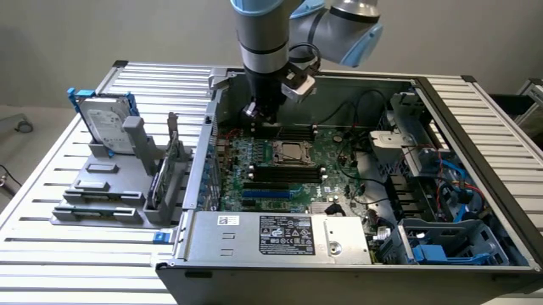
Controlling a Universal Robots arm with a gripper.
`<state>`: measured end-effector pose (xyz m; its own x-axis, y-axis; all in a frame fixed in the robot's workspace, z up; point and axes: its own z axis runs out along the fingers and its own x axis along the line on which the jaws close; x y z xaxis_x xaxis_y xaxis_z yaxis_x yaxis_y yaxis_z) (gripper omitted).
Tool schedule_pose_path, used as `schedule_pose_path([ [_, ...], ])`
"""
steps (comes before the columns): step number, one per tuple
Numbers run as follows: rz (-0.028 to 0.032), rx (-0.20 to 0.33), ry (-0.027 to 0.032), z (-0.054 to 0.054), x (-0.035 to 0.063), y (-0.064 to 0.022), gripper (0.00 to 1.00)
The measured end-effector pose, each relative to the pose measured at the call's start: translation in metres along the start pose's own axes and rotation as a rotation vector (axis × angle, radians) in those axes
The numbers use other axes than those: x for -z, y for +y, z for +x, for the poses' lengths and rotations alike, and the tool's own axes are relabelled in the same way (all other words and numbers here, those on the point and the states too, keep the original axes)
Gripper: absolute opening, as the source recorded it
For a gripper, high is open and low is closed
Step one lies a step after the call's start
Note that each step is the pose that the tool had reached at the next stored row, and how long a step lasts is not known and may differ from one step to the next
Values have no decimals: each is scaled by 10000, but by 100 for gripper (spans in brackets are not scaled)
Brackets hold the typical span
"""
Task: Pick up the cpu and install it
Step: 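Install the first cpu locking lever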
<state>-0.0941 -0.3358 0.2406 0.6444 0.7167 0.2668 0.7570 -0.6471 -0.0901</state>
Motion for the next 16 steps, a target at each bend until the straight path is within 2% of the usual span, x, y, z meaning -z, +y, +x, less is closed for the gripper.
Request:
schedule_pose_path([
  [2,-134,28,-32,29,-13,3,11],
  [6,-304,61,-190,68,-47,30,11],
  [7,-331,66,-220,76,-61,37,11],
  [10,-374,73,-257,69,-109,45,11],
  [13,-447,89,-341,60,-142,49,11],
  [16,-464,92,-358,46,-195,54,11],
])
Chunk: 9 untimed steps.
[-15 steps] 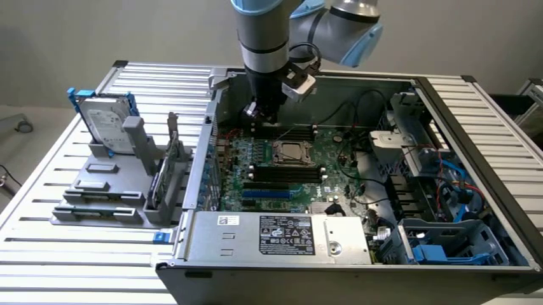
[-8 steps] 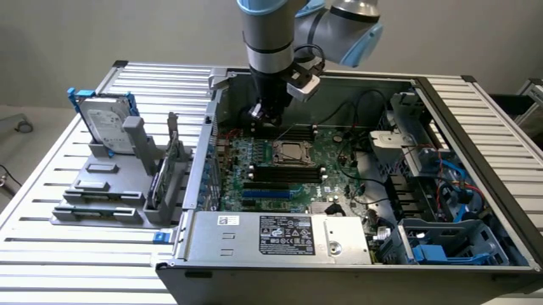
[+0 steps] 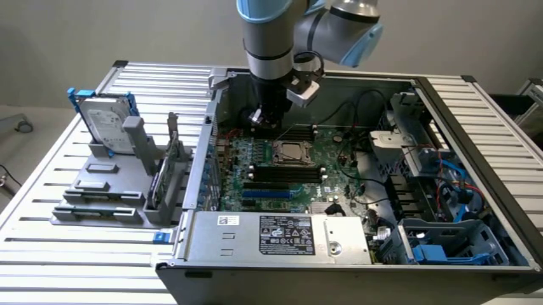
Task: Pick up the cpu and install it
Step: 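Install the first cpu locking lever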
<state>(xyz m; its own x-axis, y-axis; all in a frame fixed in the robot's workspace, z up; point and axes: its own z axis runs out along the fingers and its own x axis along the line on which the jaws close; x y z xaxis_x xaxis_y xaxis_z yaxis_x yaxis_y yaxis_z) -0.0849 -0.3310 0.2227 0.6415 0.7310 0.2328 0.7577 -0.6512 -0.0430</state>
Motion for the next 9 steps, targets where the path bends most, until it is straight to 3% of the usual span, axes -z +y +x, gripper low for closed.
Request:
schedule_pose_path([
  [9,-4,-2,3,-37,-160,8,11],
])
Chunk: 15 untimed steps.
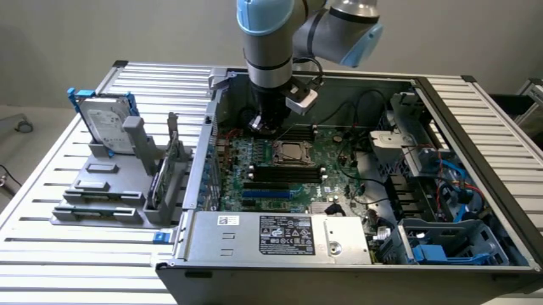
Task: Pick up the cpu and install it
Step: 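Install the first cpu locking lever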
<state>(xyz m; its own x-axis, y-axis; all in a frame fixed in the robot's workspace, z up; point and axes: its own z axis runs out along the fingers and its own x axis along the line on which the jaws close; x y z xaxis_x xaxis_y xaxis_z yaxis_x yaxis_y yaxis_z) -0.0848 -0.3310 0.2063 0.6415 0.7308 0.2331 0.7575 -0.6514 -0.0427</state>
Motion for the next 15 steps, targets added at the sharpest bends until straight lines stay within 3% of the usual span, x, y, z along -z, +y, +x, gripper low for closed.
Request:
schedule_pose_path([
  [15,-17,4,-20,45,-59,58,11],
])
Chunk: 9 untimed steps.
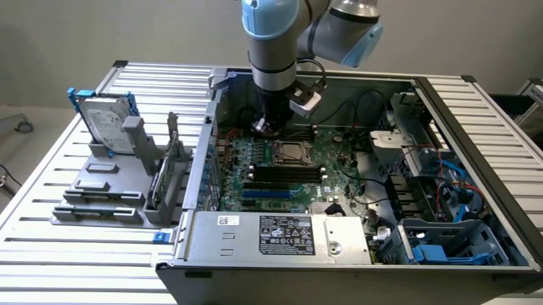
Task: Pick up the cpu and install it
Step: 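Install the first cpu locking lever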
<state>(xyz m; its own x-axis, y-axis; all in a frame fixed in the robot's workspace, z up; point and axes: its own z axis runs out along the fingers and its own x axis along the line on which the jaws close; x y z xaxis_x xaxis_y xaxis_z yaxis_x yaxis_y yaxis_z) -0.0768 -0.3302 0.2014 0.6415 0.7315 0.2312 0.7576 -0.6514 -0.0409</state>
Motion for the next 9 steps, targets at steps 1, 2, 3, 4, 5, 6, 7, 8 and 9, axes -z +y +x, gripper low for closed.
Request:
schedule_pose_path([
  [1,-4,1,-4,5,-3,6,11],
  [2,-8,2,-9,10,-7,11,11],
  [3,-12,2,-14,14,-11,16,11],
  [4,-18,3,-20,18,-15,21,11],
  [5,-22,4,-26,22,-18,26,11],
  [6,-26,5,-33,27,-22,32,11],
  [7,-29,5,-37,33,-26,37,11],
  [8,-33,6,-39,38,-30,42,11],
  [9,-36,6,-42,44,-34,48,11],
])
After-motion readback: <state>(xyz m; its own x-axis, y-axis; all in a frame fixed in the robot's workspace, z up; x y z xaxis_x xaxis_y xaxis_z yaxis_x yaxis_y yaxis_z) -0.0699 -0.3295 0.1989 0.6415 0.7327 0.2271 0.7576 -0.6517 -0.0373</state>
